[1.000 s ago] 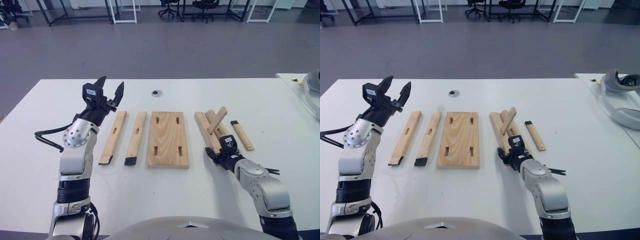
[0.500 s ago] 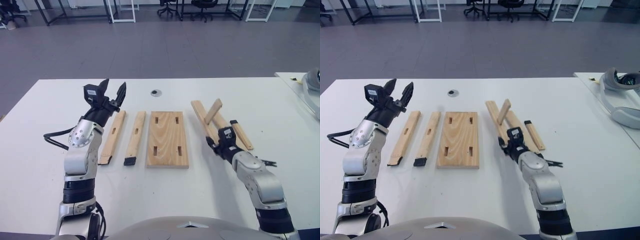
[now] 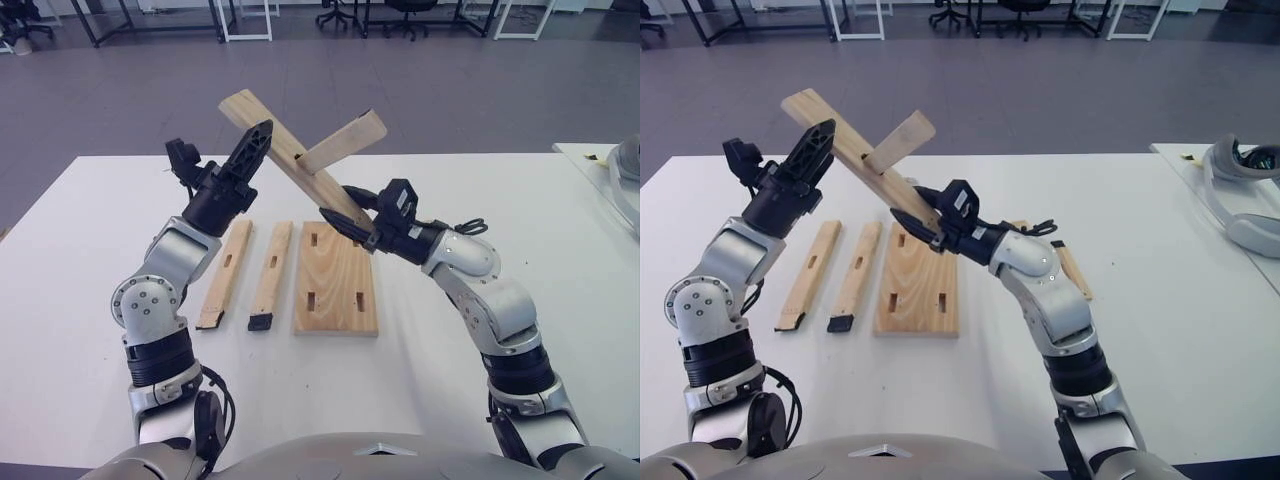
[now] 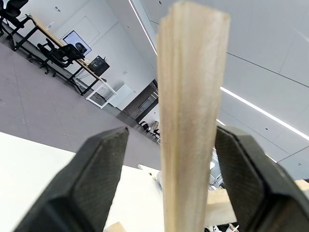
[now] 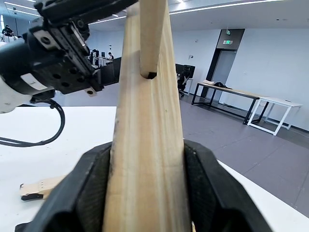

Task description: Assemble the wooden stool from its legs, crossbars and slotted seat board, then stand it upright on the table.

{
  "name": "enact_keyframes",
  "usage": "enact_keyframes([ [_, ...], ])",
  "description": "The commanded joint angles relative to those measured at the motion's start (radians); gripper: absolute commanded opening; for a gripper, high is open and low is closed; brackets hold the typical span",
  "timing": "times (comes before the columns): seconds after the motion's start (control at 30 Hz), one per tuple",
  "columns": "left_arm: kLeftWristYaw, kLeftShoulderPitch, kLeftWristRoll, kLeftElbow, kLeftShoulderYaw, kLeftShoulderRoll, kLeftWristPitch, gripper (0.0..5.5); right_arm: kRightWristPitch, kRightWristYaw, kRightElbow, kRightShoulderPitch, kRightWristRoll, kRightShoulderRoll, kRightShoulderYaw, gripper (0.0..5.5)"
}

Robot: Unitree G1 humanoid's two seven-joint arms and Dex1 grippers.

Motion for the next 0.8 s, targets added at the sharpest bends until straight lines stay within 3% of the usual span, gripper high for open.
enact_keyframes([
  [0.03, 0.037, -0.004, -0.026, -0.006, 0.002, 0.007, -0.015, 2.94, 0.007, 0.016, -0.034, 0.017, -0.014, -0.043, 0.013, 2.09],
  [0.37, 0.081, 0.07, 0.048, -0.02, -0.044, 0.043, -0.016, 1.27, -0.014, 0.025, -0.03, 0.016, -0.032, -0.078, 0.013, 2.09],
  [0.57, 0.114, 0.064, 0.049, -0.02, -0.038, 0.036, -0.045, 1.11, -0.024, 0.034, -0.037, 0.025, -0.049, -0.091, 0.033, 2.08],
  [0.63, 0.135, 0.073, 0.047, -0.049, -0.024, 0.029, -0.07, 1.03, -0.015, 0.019, -0.019, 0.025, -0.06, -0.088, 0.03, 2.65],
  [0.8, 0.278, 0.159, 0.133, -0.213, -0.009, 0.016, -0.139, 1.01, -0.009, 0.033, 0.0, 0.097, -0.115, -0.158, 0.053, 3.51],
])
